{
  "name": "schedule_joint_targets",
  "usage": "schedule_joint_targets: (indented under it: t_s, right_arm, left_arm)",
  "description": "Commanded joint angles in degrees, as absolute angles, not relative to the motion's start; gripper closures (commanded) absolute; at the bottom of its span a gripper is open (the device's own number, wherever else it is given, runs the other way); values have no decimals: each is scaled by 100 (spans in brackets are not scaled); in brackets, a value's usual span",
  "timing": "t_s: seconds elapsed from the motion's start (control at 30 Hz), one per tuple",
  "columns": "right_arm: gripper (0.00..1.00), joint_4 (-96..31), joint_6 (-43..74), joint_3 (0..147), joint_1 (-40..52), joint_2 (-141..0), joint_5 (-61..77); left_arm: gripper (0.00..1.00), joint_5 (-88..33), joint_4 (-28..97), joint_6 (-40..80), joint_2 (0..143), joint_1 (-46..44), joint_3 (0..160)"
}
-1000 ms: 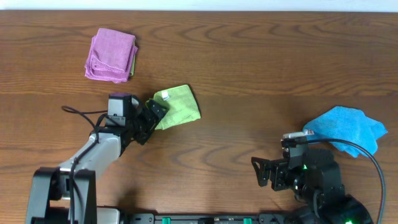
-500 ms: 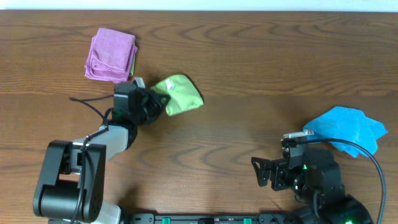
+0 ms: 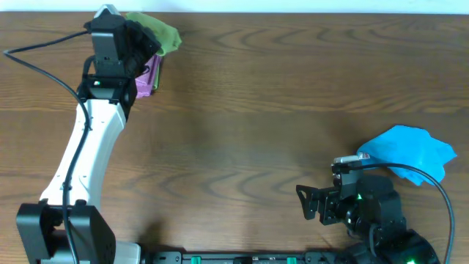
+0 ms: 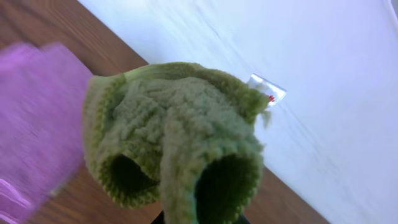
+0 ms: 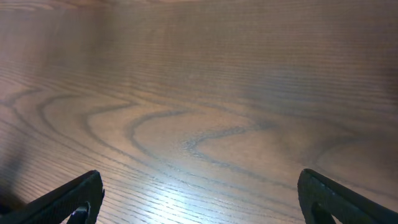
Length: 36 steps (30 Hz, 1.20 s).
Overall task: Fold the cloth
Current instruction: 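Carry the folded green cloth with the left gripper onto the purple cloth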
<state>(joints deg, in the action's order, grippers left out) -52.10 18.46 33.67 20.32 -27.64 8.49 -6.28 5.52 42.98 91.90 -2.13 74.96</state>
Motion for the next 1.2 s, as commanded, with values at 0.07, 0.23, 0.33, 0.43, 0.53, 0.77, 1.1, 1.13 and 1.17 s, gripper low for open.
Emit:
schedule_joint_targets:
  t_s: [0.07, 0.23, 0.33, 0.43, 0.53, 0.77, 1.1, 1.13, 1.17]
  right_arm:
    - [1, -5214, 1907, 3345, 1994, -2738, 836]
    - [1, -5216, 1907, 3345, 1994, -2738, 836]
    - [1, -5216, 1907, 3345, 1994, -2738, 836]
    - [1, -5216, 1907, 3345, 1994, -2738, 836]
    - [1, -5216, 1907, 3345, 1994, -2738, 836]
    - [1, -5214, 1907, 3345, 1994, -2738, 836]
    - [1, -5214, 1907, 3345, 1994, -2738, 836]
    - [1, -5216, 1907, 3345, 1994, -2738, 836]
    - [1, -5216, 1907, 3345, 1994, -2738, 836]
  left_arm:
    - [94, -222, 180, 3896, 9690, 128, 7662]
    - [94, -261, -631, 3879, 10337, 283, 7679]
    - [94, -257, -939, 3900, 10589, 290, 7699]
    - [94, -255, -1017, 3920, 10833, 327, 7802]
    - [94, -196, -1048, 3938, 10980, 377, 7822]
    - [94, -150, -794, 3946, 11218, 458, 7822]
    - [74, -128, -189, 3916, 11216, 464, 7822]
    - [71, -126, -126, 3913, 11214, 469, 7822]
    - [69, -126, -25, 3913, 11207, 484, 7822]
